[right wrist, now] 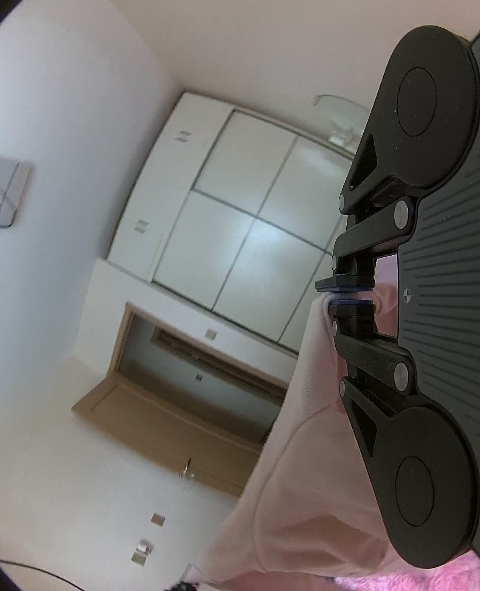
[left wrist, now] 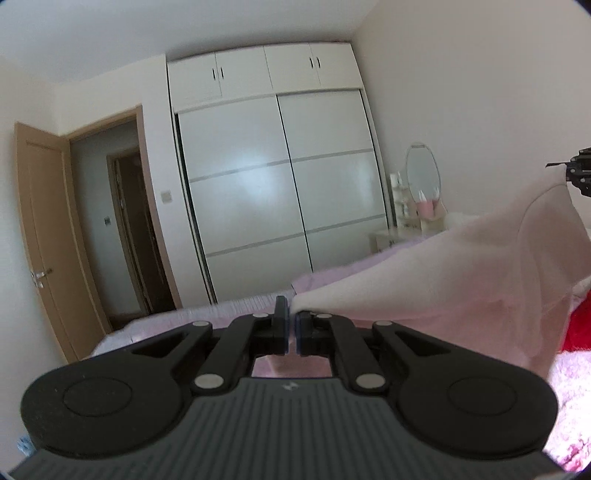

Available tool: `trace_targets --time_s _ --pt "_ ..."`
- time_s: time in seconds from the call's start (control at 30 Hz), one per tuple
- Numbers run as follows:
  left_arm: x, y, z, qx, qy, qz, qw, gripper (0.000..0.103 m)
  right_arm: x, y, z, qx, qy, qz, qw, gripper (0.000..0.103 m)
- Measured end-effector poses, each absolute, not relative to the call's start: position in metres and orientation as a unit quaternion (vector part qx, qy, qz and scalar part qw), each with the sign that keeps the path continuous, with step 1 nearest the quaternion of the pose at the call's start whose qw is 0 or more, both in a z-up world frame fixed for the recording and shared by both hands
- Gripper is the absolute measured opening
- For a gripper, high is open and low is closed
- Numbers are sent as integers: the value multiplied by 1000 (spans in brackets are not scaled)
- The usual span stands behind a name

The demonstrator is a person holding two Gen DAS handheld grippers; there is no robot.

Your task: Fold clothes

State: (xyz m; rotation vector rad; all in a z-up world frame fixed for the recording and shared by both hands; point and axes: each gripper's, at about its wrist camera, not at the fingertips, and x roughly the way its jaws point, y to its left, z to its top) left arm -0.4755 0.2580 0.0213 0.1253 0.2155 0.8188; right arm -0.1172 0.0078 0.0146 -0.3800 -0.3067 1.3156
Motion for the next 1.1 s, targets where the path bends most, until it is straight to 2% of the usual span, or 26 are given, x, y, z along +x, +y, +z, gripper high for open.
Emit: trace_targets --time_s 0.07,0.17,0.33,0.37,0.4,0.43,0.47,0.5,0.53,0.6,0.8,0.93,1.1 --pt "-478 271 32 54 91 396 912 4 -120 16 24 -169 -151 609 760 1" --pt "-463 311 21 33 105 395 912 4 -121 43 29 -162 -151 616 755 1" --pt "-407 425 -64 -66 194 387 899 6 -90 151 -26 -217 -73 626 745 1" --pt "-391 452 -90 -86 220 394 888 12 -82 177 -44 -229 -51 626 744 2" --pt "-374 481 -118 -105 248 404 874 24 -70 209 -65 -241 -18 627 741 2" --pt "-361 502 -147 -116 276 415 859 29 -56 242 -92 -253 29 624 739 4" --pt "-350 521 -176 -125 304 425 844 32 -43 276 -121 -265 79 618 736 29" --pt "-339 536 -208 -131 338 437 823 31 -30 304 -149 -274 125 606 737 42" --pt "-336 541 -234 -133 362 446 808 30 -22 324 -180 -279 159 588 743 51" --pt "-339 540 -279 -141 397 453 785 29 -12 335 -235 -276 219 561 749 52" --pt "-408 480 -349 -247 425 431 757 29 -14 238 -334 -248 373 513 732 52" --pt "-459 419 -368 -319 435 434 721 29 -10 123 -346 -245 457 443 732 52" --pt "-511 358 -369 -422 413 444 674 32 -7 10 -348 -98 585 348 726 52"
